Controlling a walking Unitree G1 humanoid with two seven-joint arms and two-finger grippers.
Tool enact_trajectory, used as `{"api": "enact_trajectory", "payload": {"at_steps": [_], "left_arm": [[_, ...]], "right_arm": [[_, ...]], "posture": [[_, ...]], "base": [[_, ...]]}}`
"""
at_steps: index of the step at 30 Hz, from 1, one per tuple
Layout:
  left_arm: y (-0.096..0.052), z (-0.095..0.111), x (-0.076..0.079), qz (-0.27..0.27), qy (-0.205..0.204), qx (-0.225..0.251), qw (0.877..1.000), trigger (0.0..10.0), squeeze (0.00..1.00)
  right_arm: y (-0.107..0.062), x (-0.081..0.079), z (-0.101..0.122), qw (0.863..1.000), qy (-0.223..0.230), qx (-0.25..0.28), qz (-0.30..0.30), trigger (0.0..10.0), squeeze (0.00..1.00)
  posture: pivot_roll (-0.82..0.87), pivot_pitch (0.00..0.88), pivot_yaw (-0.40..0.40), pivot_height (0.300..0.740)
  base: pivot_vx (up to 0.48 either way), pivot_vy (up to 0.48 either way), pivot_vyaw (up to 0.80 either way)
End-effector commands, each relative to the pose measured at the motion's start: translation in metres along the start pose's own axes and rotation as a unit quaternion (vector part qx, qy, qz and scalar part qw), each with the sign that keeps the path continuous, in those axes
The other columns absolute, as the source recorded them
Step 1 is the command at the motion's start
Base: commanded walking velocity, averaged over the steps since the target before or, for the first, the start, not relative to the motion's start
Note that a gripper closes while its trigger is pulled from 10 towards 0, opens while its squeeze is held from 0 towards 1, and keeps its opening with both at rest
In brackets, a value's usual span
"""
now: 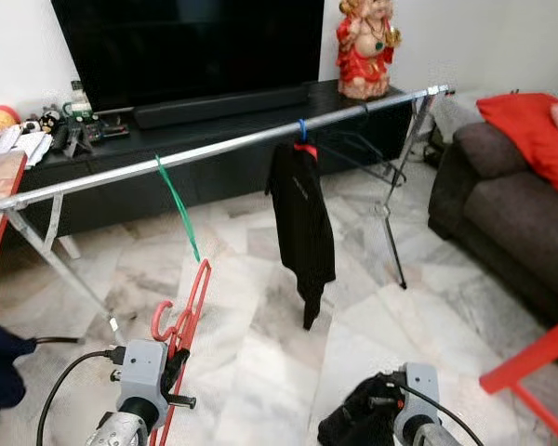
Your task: Hang hanger
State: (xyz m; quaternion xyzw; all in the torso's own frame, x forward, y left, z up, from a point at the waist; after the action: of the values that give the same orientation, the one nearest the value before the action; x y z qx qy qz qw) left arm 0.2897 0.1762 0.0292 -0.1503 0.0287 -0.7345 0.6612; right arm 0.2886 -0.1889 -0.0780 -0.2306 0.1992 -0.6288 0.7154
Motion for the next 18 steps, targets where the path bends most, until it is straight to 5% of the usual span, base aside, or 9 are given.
{"api": "enact_trajectory", "payload": {"at_steps": [1, 10, 12, 18], "left_arm": [[0.0, 0.003, -0.001, -0.001, 0.004, 0.003, 1.0, 10.0, 0.0], [0.001, 0.003, -0.002, -0.001, 0.008, 0.0, 1.0, 10.0, 0.0], [0.001, 0.004, 0.001, -0.004, 0.011, 0.001, 1.0, 10.0, 0.0], [0.002, 0.004, 0.002, -0.007, 0.016, -0.002, 1.0, 10.0, 0.0]], "right_arm": [[0.002, -0.001, 0.009, 1.0, -0.002, 0.017, 0.001, 10.0, 0.0], [0.005, -0.005, 0.018, 0.999, -0.018, 0.03, -0.002, 10.0, 0.0], [0.011, -0.006, 0.04, 0.998, -0.015, 0.054, -0.006, 10.0, 0.0], [0.014, -0.011, 0.05, 0.998, -0.016, 0.065, 0.0, 10.0, 0.0]], "posture": [[0.03, 0.029, 0.011, 0.74], [0.04, 0.036, 0.011, 0.74], [0.04, 0.038, 0.012, 0.74], [0.04, 0.037, 0.01, 0.74]], "base": [[-0.304, 0.0, 0.0], [-0.302, 0.0, 0.0], [-0.152, 0.0, 0.79], [0.0, 0.0, 0.79]]}}
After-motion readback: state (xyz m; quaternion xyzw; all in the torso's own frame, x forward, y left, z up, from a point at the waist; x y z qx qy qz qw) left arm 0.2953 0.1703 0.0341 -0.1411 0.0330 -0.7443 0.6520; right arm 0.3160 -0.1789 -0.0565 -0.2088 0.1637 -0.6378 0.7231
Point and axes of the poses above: a point about 5 cm out from each wrist's last joint towards the gripper, its own y axis pointing out of the wrist towards the gripper, its own z axis along the axis of the wrist's last joint, x = y × z, the point moved 6 cm from there along y, pointing out of the wrist towards the gripper, and after that the axes turned 11 degrees about -y, right-handed, at the moved point
